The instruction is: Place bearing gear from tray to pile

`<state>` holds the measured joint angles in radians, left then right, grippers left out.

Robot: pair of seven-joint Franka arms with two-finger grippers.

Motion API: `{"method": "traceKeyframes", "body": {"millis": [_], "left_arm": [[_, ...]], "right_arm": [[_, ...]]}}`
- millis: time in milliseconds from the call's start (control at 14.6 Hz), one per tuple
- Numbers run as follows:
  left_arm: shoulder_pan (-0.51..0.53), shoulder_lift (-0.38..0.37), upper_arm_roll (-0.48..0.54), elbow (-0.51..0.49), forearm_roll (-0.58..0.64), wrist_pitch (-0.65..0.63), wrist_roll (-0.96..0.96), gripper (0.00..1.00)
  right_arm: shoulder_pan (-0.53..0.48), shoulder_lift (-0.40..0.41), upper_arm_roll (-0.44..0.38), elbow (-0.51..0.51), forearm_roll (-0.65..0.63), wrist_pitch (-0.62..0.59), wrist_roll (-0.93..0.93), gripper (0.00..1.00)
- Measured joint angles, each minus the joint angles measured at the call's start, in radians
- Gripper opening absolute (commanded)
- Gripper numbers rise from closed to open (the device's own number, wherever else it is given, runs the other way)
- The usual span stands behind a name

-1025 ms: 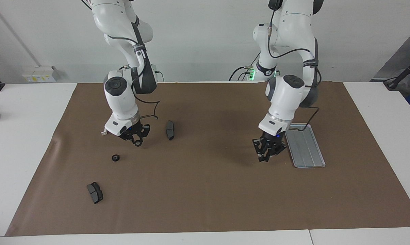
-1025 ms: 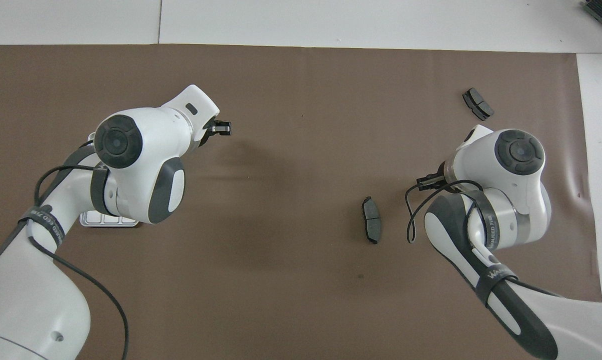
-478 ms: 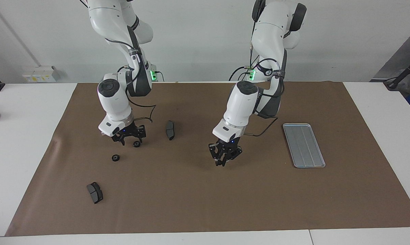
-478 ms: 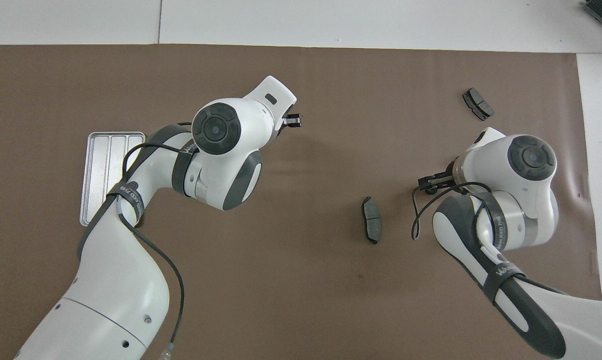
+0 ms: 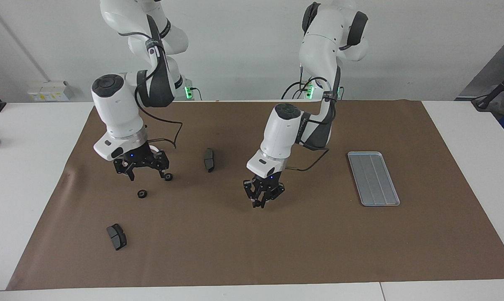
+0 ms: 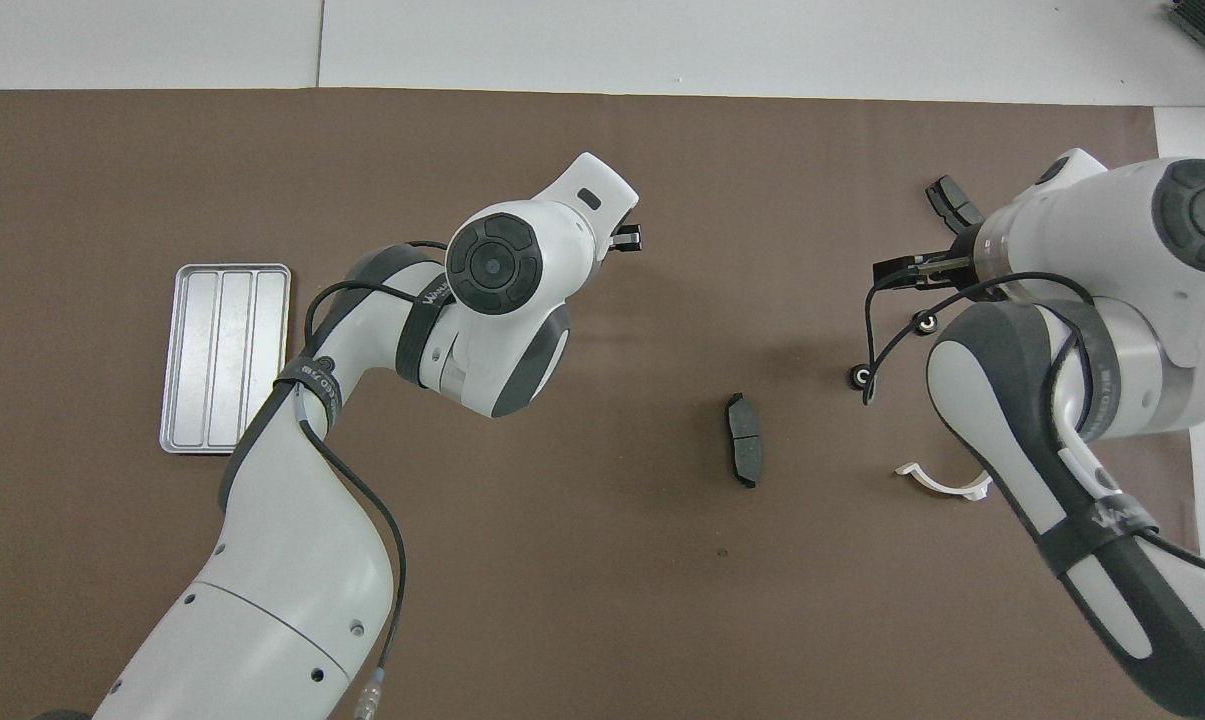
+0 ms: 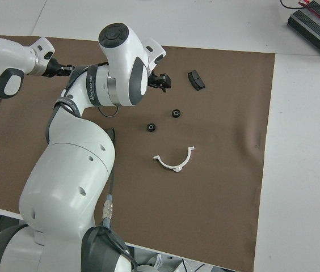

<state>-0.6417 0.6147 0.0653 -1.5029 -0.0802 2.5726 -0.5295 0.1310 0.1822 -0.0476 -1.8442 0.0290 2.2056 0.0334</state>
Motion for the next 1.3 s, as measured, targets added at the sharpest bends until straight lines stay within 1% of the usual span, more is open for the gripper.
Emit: {"method": "traceKeyframes", "body": {"millis": [68, 273, 478, 615, 683, 820, 956, 1093, 1161, 1298], "left_arm": [[0.000, 0.002, 0.000, -0.003, 0.000, 0.009, -0.006, 1.00], [0.000, 0.002, 0.003, -0.005, 0.000, 0.016, -0.013, 1.00], [0.000, 0.002, 0.010, -0.009, 0.000, 0.015, -0.015, 1.00], [0.001, -0.004, 0.021, -0.027, 0.000, 0.015, -0.016, 1.00], [0.003, -0.019, 0.027, -0.052, 0.000, 0.016, -0.012, 1.00], [0.020, -0.088, 0.039, -0.140, 0.001, 0.016, 0.047, 1.00], [0.069, -0.200, 0.044, -0.269, 0.001, 0.015, 0.150, 1.00], [0.122, -0.325, 0.046, -0.405, 0.001, -0.001, 0.256, 1.00], [0.147, -0.378, 0.046, -0.456, 0.001, -0.035, 0.304, 1.00], [0.198, -0.463, 0.047, -0.503, 0.001, -0.175, 0.396, 1.00]], "right_arm": [[0.005, 0.008, 0.001, 0.031, 0.023, -0.015, 0.010, 1.00], [0.011, 0.051, 0.016, 0.120, 0.041, -0.024, 0.042, 1.00], [0.022, 0.135, 0.058, 0.228, 0.043, -0.027, 0.118, 1.00], [0.076, 0.202, 0.069, 0.284, 0.043, -0.028, 0.192, 1.00], [0.110, 0.234, 0.070, 0.306, 0.042, -0.027, 0.224, 1.00], [0.146, 0.289, 0.070, 0.351, 0.042, -0.025, 0.254, 1.00], [0.167, 0.344, 0.070, 0.397, 0.042, 0.001, 0.260, 1.00], [0.204, 0.405, 0.072, 0.422, 0.042, 0.086, 0.277, 1.00], [0.230, 0.437, 0.072, 0.428, 0.042, 0.137, 0.284, 1.00], [0.290, 0.497, 0.072, 0.441, 0.019, 0.213, 0.293, 1.00]]}}
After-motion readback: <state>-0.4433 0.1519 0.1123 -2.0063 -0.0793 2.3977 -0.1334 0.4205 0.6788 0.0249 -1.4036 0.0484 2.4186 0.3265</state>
